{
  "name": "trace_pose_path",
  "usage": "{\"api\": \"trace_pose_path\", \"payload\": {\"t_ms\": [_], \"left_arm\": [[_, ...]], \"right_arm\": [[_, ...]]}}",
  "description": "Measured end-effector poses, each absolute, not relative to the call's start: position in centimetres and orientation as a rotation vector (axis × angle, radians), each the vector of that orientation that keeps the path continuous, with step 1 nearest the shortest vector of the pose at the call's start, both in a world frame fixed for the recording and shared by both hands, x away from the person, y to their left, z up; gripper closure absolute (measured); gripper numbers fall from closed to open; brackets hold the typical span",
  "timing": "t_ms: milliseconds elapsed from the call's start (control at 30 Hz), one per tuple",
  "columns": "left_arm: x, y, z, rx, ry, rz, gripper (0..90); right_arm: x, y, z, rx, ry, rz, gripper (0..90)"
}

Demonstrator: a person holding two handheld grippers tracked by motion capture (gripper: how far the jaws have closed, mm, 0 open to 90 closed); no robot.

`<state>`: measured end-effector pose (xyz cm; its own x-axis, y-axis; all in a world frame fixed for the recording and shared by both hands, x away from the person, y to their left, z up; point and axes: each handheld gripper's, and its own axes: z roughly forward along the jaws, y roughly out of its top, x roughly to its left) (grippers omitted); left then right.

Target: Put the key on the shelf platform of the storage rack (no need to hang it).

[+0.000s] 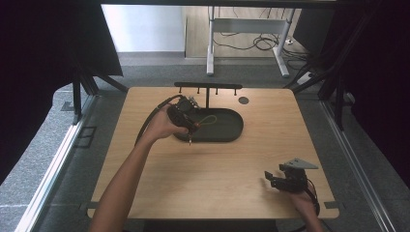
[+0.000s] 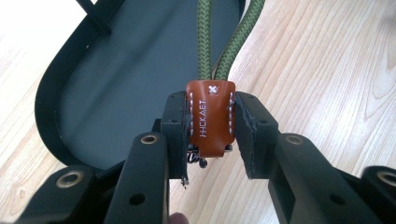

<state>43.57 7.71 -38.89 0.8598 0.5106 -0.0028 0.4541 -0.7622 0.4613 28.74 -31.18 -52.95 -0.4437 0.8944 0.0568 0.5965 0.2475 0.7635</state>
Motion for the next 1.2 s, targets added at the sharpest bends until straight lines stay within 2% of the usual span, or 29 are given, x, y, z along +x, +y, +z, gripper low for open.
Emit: {"api": "trace_pose_path", "payload": {"t_ms": [1200], "left_arm": [[48.6, 5.4, -38.9, 2.595, 0.736, 0.184, 66.9]], "right_arm": [[28.9, -30.8, -53.4, 1.370, 2.162, 1.013, 29.9]]}}
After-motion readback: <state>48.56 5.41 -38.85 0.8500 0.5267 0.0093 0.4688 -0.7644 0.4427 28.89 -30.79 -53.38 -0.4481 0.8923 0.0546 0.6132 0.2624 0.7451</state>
